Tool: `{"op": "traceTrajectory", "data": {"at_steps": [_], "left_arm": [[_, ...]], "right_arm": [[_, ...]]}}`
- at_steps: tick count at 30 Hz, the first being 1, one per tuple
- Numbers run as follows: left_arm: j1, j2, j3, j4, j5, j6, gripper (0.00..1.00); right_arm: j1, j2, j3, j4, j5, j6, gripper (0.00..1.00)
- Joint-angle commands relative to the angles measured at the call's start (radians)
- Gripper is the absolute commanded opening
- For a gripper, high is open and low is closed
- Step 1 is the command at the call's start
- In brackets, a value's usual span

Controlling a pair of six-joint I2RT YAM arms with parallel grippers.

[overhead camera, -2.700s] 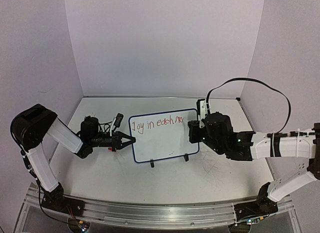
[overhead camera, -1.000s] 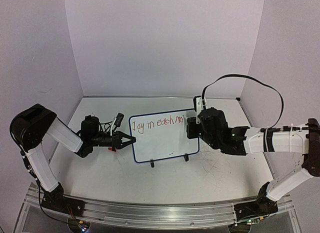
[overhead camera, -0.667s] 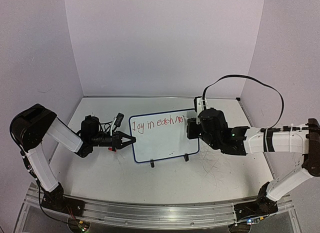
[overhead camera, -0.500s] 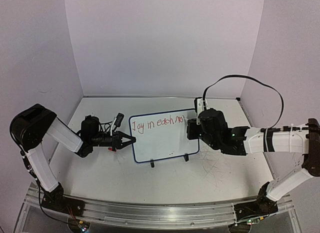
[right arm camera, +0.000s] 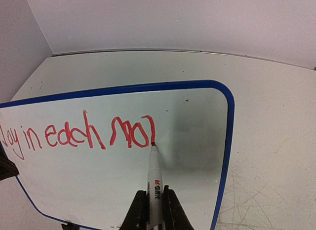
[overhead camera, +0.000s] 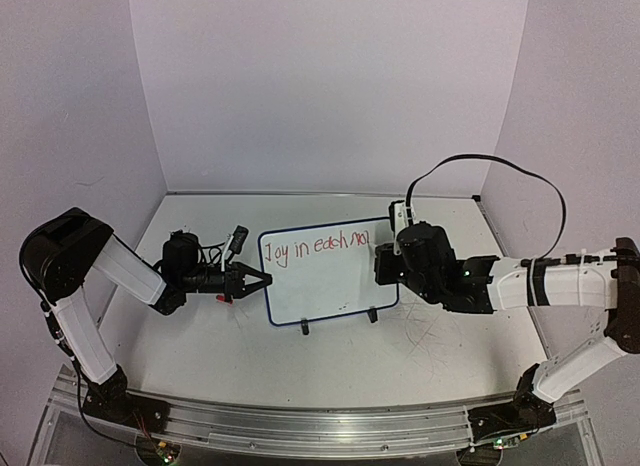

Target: Write a sentence on the whiteboard

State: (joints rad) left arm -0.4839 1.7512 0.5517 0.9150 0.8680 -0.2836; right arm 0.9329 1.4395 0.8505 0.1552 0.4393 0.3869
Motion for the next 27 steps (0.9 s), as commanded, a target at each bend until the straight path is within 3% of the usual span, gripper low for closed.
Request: {"op": "traceTrajectory", "data": {"at_steps": [1, 27], "left_arm": [[-0.005, -0.002, 0.015, -0.065, -0.061, 0.047, 0.0], [-0.007, -0.002, 0.017, -0.07, -0.059, 0.05, 0.0]], "right_arm": [[0.002, -0.016, 0.002, -0.019, 0.002, 0.011, 0.0], [-0.002, 0.015, 0.05, 0.083, 0.069, -0.047, 0.0]]}}
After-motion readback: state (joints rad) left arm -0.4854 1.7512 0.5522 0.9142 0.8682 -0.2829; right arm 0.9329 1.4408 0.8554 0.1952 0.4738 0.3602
